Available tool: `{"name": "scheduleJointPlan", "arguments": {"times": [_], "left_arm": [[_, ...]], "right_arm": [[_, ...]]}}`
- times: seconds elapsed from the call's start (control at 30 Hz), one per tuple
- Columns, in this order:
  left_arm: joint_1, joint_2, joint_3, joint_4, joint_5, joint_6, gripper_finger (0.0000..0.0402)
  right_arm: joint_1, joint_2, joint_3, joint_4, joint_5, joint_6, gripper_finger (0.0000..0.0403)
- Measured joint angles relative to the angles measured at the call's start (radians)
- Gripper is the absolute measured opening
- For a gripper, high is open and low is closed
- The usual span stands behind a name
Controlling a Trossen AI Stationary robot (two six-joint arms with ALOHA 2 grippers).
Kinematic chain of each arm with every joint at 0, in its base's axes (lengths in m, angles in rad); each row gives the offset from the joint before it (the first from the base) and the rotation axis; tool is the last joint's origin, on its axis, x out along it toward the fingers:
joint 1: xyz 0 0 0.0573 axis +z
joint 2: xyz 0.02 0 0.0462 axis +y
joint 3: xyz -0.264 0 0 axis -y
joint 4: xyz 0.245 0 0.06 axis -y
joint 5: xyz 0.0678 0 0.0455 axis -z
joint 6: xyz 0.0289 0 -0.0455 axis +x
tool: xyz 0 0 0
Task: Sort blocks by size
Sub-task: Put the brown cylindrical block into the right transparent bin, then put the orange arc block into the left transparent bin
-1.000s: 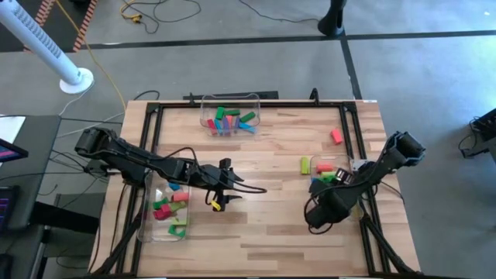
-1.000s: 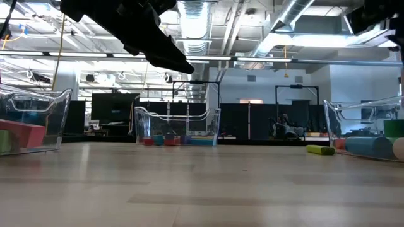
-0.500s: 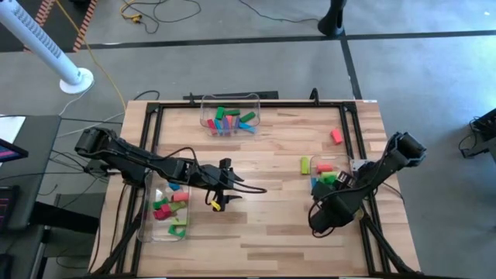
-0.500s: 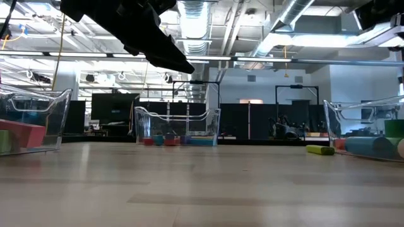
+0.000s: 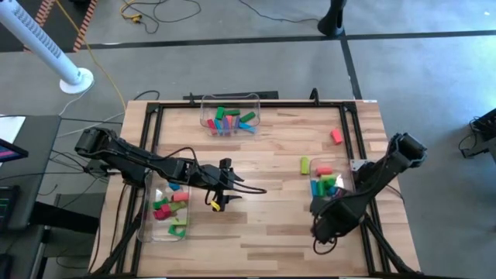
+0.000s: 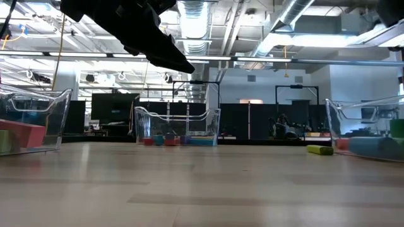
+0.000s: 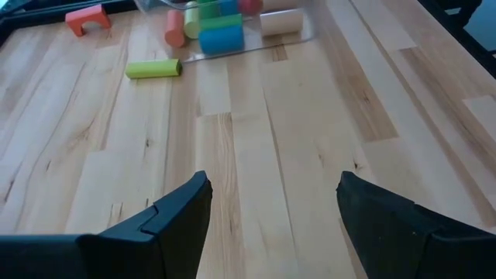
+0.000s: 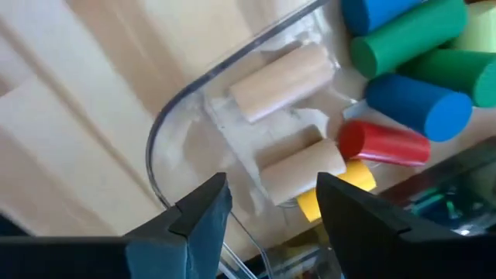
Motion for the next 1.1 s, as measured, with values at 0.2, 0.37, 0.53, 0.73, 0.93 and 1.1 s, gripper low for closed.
{"name": "scheduleJointPlan", "arguments": {"times": [0.2, 0.37, 0.53, 0.73, 0.93, 1.1], "left_arm": [[0.000, 0.000, 0.000, 0.000, 0.000, 0.000, 0.0267], [0.001, 0.000, 0.000, 0.000, 0.000, 0.004, 0.0267], [0.001, 0.000, 0.000, 0.005, 0.000, 0.004, 0.0267], [0.001, 0.000, 0.000, 0.008, 0.000, 0.004, 0.0267], [0.002, 0.000, 0.000, 0.008, 0.000, 0.004, 0.0267], [0.002, 0.000, 0.000, 0.008, 0.000, 0.004, 0.0267]], "right_arm": [[0.034, 0.000, 0.000, 0.036, -0.081, 0.035, 0.0223], [0.058, 0.000, 0.000, 0.069, -0.114, 0.075, 0.0221], [0.067, 0.000, 0.000, 0.126, -0.133, 0.089, 0.0221], [0.052, 0.000, 0.034, 0.065, -0.125, 0.056, 0.0221], [0.013, 0.000, 0.137, -0.099, 0.027, -0.038, 0.0220], [-0.050, 0.000, 0.211, -0.241, 0.183, -0.127, 0.0220]]}}
